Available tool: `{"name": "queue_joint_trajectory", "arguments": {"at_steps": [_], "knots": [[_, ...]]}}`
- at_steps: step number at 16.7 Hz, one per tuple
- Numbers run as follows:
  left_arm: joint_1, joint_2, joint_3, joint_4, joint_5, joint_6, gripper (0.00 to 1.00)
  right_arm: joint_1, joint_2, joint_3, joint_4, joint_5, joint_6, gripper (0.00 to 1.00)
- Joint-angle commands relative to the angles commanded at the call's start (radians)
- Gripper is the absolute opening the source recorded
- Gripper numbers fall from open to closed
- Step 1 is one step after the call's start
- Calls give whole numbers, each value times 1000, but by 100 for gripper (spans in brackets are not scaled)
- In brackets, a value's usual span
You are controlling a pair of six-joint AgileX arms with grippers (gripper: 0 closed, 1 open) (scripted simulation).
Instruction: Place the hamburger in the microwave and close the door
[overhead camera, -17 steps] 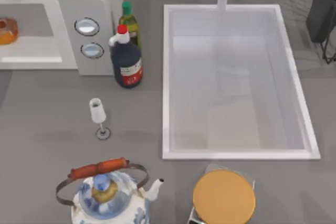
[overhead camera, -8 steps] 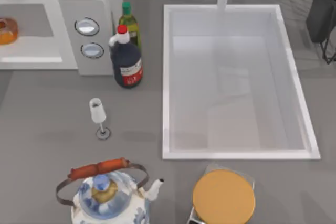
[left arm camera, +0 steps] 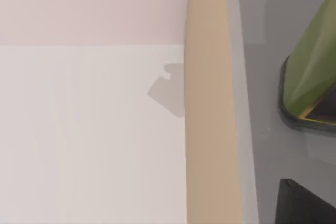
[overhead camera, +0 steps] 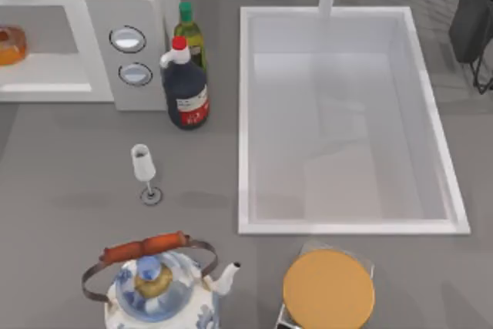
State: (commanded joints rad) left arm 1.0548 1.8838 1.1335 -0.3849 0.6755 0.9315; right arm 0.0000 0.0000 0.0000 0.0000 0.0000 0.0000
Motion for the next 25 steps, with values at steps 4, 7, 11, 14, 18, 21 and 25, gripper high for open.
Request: {"name": "queue_joint_trajectory", "arguments": {"at_steps": [4, 7, 11, 14, 18, 21, 25], "knots": [[-6, -6, -1, 1, -2, -2, 0, 0, 0, 0, 0, 0, 0, 100], [-25, -69, -40, 31, -19, -37, 0, 0, 0, 0, 0, 0, 0, 100], [-58, -212, -171, 78, -73, -108, 0, 0, 0, 0, 0, 0, 0, 100], [-107, -293, -285, 114, -102, -152, 0, 0, 0, 0, 0, 0, 0, 100], [-168, -317, -374, 175, -92, -186, 0, 0, 0, 0, 0, 0, 0, 100], [-176, -314, -385, 187, -87, -191, 0, 0, 0, 0, 0, 0, 0, 100], [-172, -328, -385, 192, -75, -205, 0, 0, 0, 0, 0, 0, 0, 100]]}}
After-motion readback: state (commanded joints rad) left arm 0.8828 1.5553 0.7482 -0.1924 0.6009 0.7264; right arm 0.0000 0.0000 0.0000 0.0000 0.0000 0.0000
